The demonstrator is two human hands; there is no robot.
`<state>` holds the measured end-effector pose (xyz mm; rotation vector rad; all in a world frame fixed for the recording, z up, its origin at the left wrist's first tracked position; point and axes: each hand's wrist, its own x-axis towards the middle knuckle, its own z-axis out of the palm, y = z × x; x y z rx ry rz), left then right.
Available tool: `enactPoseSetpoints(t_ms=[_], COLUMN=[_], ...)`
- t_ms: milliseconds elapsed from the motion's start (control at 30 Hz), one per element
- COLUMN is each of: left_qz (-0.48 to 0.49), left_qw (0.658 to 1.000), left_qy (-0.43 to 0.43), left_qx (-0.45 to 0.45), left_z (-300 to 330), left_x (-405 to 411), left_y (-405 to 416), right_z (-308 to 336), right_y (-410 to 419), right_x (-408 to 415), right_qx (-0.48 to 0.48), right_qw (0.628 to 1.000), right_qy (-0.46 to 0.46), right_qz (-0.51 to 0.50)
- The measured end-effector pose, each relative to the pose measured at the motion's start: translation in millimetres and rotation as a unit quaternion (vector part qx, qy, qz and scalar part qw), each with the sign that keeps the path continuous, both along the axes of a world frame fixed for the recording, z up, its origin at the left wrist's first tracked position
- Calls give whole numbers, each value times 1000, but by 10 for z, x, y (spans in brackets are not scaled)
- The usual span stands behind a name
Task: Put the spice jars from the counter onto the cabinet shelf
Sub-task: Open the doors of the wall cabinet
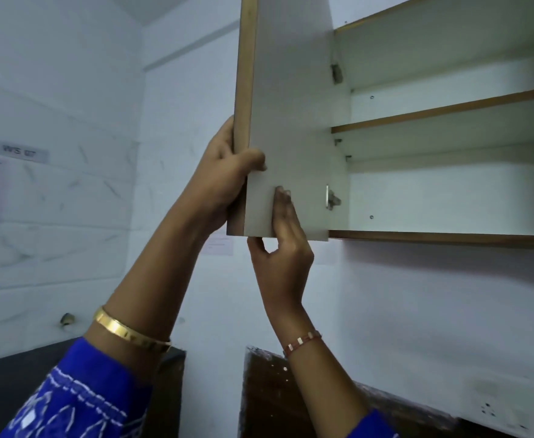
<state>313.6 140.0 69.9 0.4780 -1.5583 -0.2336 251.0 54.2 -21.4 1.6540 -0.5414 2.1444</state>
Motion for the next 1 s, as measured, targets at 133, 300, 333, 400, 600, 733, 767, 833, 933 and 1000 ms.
enactPoseSetpoints(t_ms=[133,300,333,400,600,733,767,833,933,1000], left_qz=[12,24,25,21,34,89,116,200,308,328], left_qw=[1000,999,998,999,998,995,993,979,944,932], left_qy=[13,22,20,15,20,31,28,24,68,73], left_qx=[22,41,45,48,42,22,4,-42,-97,-138], left_z=[-26,-86,-99,-112,-120,-167,-184,-228,-306,-323], left_x=[423,859,935,1038,1005,897,859,752,500,272], left_y=[-93,-205,-220,-250,-266,-213,-206,-206,-168,-115], right_z=[6,7,15,26,25,-21,-35,-51,-75,-100], right_y=[-138,-312,-335,-360,-374,-384,-380,-353,-310,-297], right_x=[342,680,751,842,826,724,685,574,348,142], right_qx=[3,15,16,12,2,22,21,15,13,5], right_qw=[999,994,993,991,989,990,989,987,981,974], right_qy=[9,37,39,34,34,71,86,116,161,183], right_qz=[-49,-100,-112,-130,-147,-123,-119,-114,-110,-131])
